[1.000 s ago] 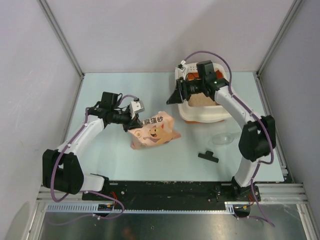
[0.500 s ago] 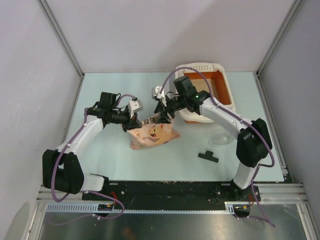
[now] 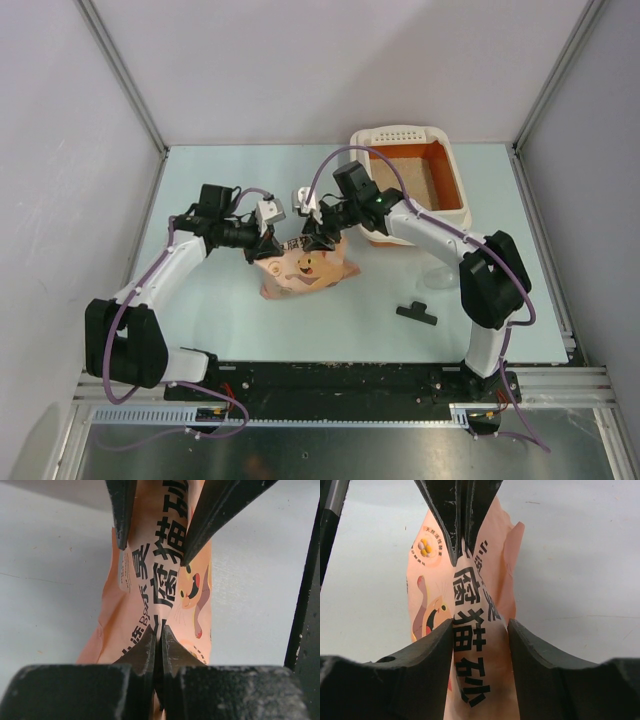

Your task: Fill the litter box with clean litter

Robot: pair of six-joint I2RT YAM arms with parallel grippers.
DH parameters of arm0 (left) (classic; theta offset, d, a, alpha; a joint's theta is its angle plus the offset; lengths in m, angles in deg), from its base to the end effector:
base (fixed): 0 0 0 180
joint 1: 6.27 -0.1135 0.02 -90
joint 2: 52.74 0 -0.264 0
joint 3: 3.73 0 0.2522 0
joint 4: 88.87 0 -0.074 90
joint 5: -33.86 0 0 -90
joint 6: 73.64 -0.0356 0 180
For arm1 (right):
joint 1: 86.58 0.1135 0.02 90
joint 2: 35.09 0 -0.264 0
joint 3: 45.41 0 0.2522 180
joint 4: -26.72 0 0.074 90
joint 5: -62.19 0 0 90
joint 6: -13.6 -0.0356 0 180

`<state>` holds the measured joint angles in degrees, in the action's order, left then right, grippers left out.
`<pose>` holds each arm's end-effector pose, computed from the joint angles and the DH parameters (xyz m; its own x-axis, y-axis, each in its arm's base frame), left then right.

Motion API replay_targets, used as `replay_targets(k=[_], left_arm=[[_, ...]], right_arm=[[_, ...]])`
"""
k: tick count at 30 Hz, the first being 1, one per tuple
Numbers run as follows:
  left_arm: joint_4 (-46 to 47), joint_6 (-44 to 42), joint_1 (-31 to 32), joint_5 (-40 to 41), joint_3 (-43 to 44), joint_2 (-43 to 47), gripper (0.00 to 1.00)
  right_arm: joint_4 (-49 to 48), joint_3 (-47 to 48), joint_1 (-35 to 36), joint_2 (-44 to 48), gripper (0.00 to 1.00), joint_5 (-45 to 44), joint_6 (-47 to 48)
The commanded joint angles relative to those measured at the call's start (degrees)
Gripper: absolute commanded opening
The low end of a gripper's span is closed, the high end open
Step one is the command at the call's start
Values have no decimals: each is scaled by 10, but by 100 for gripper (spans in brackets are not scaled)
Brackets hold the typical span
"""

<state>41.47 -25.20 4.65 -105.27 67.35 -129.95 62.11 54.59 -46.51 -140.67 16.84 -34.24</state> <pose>0.2571 -0.0770 0.2636 -0.2484 0.4900 -0.8356 0.9438 0.3166 -0.0949 0.3029 0.2875 0.2782 0.2080 -0.4490 -0.8690 -0.9773 -0.1329 -0.1652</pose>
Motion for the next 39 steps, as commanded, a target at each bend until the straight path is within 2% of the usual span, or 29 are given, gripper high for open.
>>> replay_targets(k=[1, 3, 6, 9, 10, 11, 13, 18, 20, 21, 22, 23, 25, 27, 34, 39], left_arm=[[14, 8, -19, -28, 1, 32, 4], [14, 2, -23, -29, -2, 41, 4], [14, 1, -35, -30, -9, 48, 7], [14, -4, -55, -33, -19, 52, 19], [14, -6, -59, -34, -25, 56, 28], [14, -10, -63, -35, -29, 58, 33], [14, -17, -68, -35, -39, 58, 39], [9, -23, -70, -56, -44, 38, 41], [3, -23, -70, -64, -38, 26, 33], [1, -23, -74, -63, -34, 24, 25], [0, -24, -77, -62, -24, 22, 7], [-5, -20, -83, -60, -19, 23, 0], [-6, -17, -102, -59, -5, 29, 0], [-7, -15, -127, -59, -1, 46, 0], [-7, -20, -144, -63, -33, 86, 0], [-8, -26, -144, -76, -56, 101, 0]], right_arm=[[39, 6, 1, -6, 46, -14, 44], [57, 7, -3, -3, 38, -17, 49], [82, 14, -10, -6, 35, -20, 50], [98, 17, -15, -5, 35, -28, 50], [100, 18, -15, -4, 35, -37, 50], [106, 18, -15, -4, 36, -40, 52], [112, 21, -15, -7, 33, -47, 54], [104, 21, -6, -6, 27, -48, 38], [92, 24, -3, -7, 23, -54, 28], [92, 24, -3, -8, 17, -58, 22], [93, 24, -4, -7, 12, -63, 21], [99, 25, -7, -2, 10, -65, 22], [110, 24, -23, 6, 3, -66, 20], [115, 20, -36, 20, 0, -66, 16], [134, 0, -84, 43, 0, -34, -3], [99, -9, -108, 42, 0, 28, -83]])
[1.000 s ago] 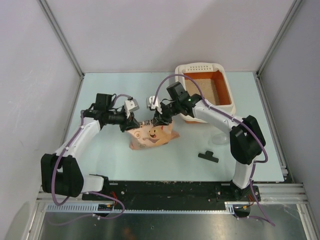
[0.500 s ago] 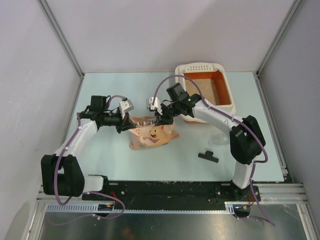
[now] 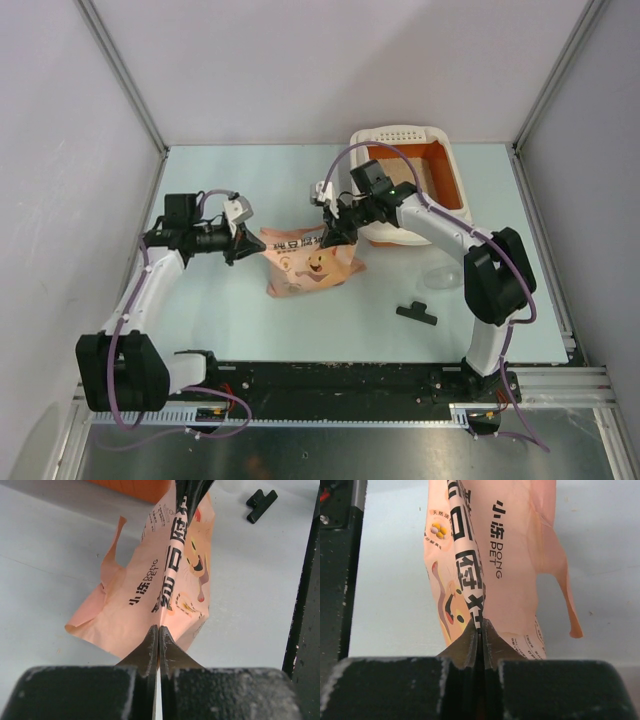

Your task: Fill the litter box with clean litter

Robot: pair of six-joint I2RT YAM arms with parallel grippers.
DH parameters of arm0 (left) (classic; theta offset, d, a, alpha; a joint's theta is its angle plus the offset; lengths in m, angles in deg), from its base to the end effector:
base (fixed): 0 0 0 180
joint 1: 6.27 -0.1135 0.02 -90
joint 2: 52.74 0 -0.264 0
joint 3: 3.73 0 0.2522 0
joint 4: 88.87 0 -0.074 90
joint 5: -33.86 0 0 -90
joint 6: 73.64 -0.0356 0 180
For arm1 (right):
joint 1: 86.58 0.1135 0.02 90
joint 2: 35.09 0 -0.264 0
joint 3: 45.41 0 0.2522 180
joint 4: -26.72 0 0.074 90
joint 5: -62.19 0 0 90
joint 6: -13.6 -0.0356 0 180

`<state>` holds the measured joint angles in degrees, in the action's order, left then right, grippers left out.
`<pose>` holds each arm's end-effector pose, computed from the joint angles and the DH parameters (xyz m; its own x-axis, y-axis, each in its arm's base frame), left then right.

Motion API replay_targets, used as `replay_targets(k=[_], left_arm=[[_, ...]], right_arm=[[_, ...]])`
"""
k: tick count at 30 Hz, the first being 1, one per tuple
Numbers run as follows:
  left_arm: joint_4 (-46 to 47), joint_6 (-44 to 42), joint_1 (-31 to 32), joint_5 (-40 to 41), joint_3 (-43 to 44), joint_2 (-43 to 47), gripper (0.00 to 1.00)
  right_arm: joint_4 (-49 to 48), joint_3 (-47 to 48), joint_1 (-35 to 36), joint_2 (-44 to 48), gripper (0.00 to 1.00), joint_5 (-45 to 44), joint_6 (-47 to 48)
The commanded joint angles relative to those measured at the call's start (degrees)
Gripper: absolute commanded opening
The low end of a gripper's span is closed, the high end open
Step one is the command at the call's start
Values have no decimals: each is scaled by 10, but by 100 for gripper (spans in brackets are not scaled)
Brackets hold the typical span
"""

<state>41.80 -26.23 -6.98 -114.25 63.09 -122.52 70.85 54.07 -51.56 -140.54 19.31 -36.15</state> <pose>0.2377 -0.0273 0.2748 -0.2354 0.3546 -0.9049 0.9128 0.4003 -0.0806 0.3160 0.2533 0.2664 0.0215 -0.5218 -0.8528 -0.9978 -0.0650 0.0146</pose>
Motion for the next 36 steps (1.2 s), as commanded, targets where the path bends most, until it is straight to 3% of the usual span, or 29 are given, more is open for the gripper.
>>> replay_targets(k=[1, 2, 6, 10, 20, 28, 36], left_arm=[[-11, -12, -29, 6, -15, 25, 0], [-11, -11, -29, 3, -12, 25, 0], [-9, -14, -25, 1, 22, 32, 47], [-6, -31, -15, -8, 68, 28, 63], [-6, -41, 64, -54, 90, -73, 64], [-7, -42, 73, -53, 75, -93, 62], [-6, -73, 72, -7, 53, -113, 53]], right_arm=[[1, -4, -55, 37, 0, 7, -71], [-1, -3, -42, 36, 0, 7, -73], [-10, -2, -15, 31, 0, 3, -69], [-13, -3, -2, 31, 0, 6, -71], [-79, 37, 29, 1, 0, 16, -138], [-104, 79, 48, -37, 0, 25, -172], [-122, 92, 52, -53, 0, 42, -185]])
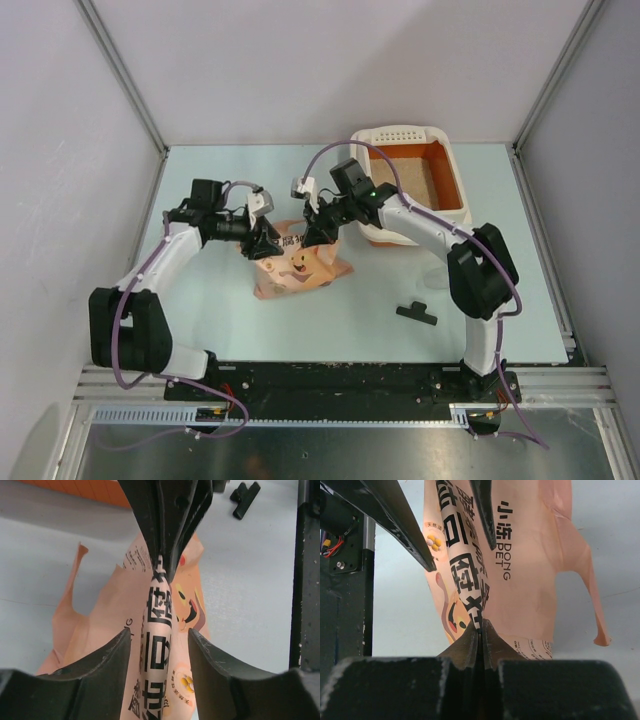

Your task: Fill the litter box with clean litter

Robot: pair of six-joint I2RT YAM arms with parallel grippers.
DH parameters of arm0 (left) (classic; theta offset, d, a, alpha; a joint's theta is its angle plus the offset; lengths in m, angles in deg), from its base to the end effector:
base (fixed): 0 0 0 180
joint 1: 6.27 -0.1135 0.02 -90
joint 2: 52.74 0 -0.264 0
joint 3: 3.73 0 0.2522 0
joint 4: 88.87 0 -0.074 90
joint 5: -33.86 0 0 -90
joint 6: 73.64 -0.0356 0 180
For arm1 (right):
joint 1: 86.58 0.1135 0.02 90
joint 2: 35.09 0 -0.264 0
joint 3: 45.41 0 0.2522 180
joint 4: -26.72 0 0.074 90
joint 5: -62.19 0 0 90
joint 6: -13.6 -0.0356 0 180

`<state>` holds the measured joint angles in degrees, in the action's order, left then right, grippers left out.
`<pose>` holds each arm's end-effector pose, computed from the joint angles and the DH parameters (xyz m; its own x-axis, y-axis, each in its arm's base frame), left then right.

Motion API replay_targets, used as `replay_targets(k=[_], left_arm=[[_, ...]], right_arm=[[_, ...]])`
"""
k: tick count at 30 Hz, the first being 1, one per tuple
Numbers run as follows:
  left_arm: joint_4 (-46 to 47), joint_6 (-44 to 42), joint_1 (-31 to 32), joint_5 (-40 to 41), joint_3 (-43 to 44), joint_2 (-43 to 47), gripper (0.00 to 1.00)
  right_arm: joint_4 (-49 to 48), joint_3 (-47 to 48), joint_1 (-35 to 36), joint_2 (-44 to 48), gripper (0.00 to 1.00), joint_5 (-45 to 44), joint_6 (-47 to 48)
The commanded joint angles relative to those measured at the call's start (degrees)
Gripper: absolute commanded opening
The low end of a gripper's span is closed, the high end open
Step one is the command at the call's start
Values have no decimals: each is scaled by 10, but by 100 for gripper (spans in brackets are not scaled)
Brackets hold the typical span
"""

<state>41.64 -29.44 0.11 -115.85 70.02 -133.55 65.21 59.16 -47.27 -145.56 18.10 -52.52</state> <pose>0.2737 -0.0615 0.2664 -0.1988 0.3861 -0.9008 0.9633 0.2461 -0.1071 0.3194 0.2946 0.2658 -0.1557 -0.4915 -0.8568 -0.9853 0.0155 0.1701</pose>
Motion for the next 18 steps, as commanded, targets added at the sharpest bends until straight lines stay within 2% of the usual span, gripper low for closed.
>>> replay_targets(k=[1, 2, 4, 5, 7, 8, 9, 13, 15, 18], left_arm=[[-6, -41, 1, 9, -17, -3, 50], [-5, -39, 1, 10, -15, -4, 42], [-5, -25, 1, 13, -9, -6, 35], [-5, -22, 1, 15, -8, -6, 26], [-5, -14, 1, 39, -5, 3, 14], [-5, -10, 1, 49, -5, 8, 3], [-5, -8, 1, 75, -6, 13, 0], [-4, -11, -7, 100, -22, 51, 0], [-4, 0, -6, 95, -31, 59, 0], [0, 17, -7, 89, -42, 70, 0]], right_arm=[[-65, 43, 10, -4, 0, 59, -22], [-65, 46, 11, -9, 0, 66, -20], [-60, 56, 14, -13, 0, 71, -18], [-57, 62, 15, -17, 0, 74, -18], [-26, 89, 15, -27, 0, 75, 5], [12, 98, 13, -28, 2, 73, 19], [32, 111, 9, -25, 6, 70, 34], [112, 107, -27, -7, 25, 60, 91], [133, 92, -46, 3, 26, 55, 116], [135, 74, -51, 3, 22, 50, 129]])
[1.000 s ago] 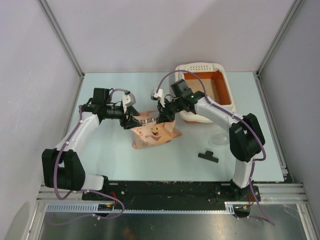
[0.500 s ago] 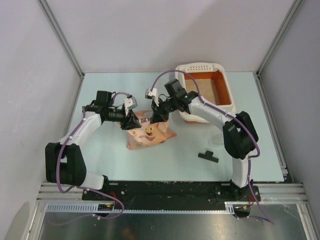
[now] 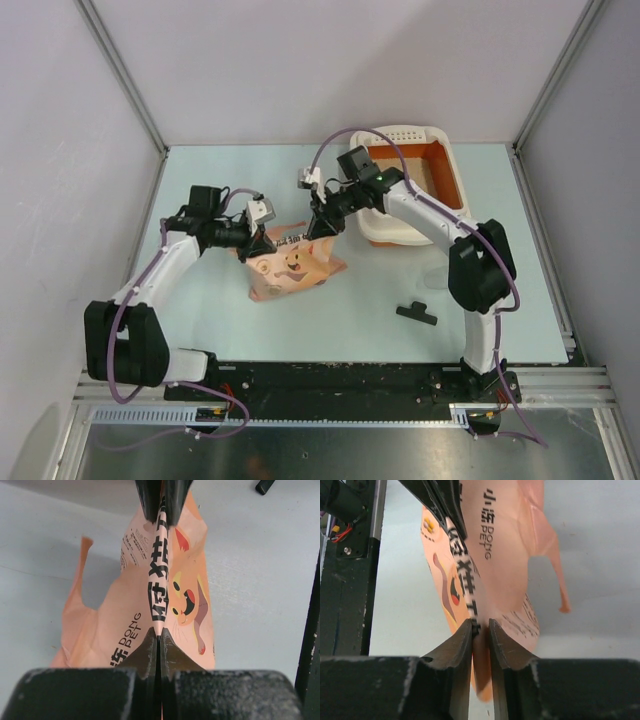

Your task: Fill the litter box with clean litter

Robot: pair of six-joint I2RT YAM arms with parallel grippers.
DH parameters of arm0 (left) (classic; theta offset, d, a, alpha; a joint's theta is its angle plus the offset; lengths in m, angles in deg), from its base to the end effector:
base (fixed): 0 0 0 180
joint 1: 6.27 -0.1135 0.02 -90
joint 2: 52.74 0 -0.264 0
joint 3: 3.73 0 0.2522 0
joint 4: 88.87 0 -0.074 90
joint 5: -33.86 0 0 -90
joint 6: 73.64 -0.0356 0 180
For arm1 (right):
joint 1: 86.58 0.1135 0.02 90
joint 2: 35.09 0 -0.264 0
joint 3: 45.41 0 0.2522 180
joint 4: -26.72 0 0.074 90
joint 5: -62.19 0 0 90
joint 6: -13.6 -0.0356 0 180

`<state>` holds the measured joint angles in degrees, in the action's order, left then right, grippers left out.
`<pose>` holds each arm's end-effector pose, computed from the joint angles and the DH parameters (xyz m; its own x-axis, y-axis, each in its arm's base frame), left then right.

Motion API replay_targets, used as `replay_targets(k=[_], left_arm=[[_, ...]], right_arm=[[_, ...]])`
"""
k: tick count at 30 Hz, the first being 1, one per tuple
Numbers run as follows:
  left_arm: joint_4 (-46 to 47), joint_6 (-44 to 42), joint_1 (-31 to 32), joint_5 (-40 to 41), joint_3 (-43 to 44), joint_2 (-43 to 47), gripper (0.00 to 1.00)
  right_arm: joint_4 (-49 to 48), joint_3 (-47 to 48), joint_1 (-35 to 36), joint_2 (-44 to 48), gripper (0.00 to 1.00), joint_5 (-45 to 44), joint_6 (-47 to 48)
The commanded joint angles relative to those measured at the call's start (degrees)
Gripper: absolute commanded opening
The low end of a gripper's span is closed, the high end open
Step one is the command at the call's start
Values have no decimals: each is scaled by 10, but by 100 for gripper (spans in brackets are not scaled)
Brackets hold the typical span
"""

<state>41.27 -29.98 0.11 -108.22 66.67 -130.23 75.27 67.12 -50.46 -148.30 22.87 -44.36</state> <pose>0.2606 -0.0574 0.2597 -0.2164 0.4716 -0.8549 0.9450 0.3213 -0.0619 0.3386 0.2812 0.2800 -0.1039 -0.4920 -0.8644 -0.9871 -0.0554 0.1502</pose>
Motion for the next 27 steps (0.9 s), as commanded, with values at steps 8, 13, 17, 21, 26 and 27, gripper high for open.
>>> replay_targets(k=[8, 13, 17, 21, 26, 27], left_arm=[[8, 26, 5, 17, -16, 38, 0], [13, 35, 12, 16, -7, 31, 0], [14, 39, 12, 24, -3, 30, 0], [14, 32, 12, 40, -6, 36, 0], [15, 13, 12, 24, -20, 49, 0], [14, 8, 12, 10, -21, 50, 1]], right_arm=[[41, -11, -24, 59, 49, -23, 90], [4, -30, -14, 56, 52, -37, 98], [-12, -44, -5, 42, 47, -43, 101], [-30, -59, -11, 47, 26, -57, 94], [-53, -73, -39, 74, 0, -39, 63], [-57, -70, -41, 75, 0, -30, 45]])
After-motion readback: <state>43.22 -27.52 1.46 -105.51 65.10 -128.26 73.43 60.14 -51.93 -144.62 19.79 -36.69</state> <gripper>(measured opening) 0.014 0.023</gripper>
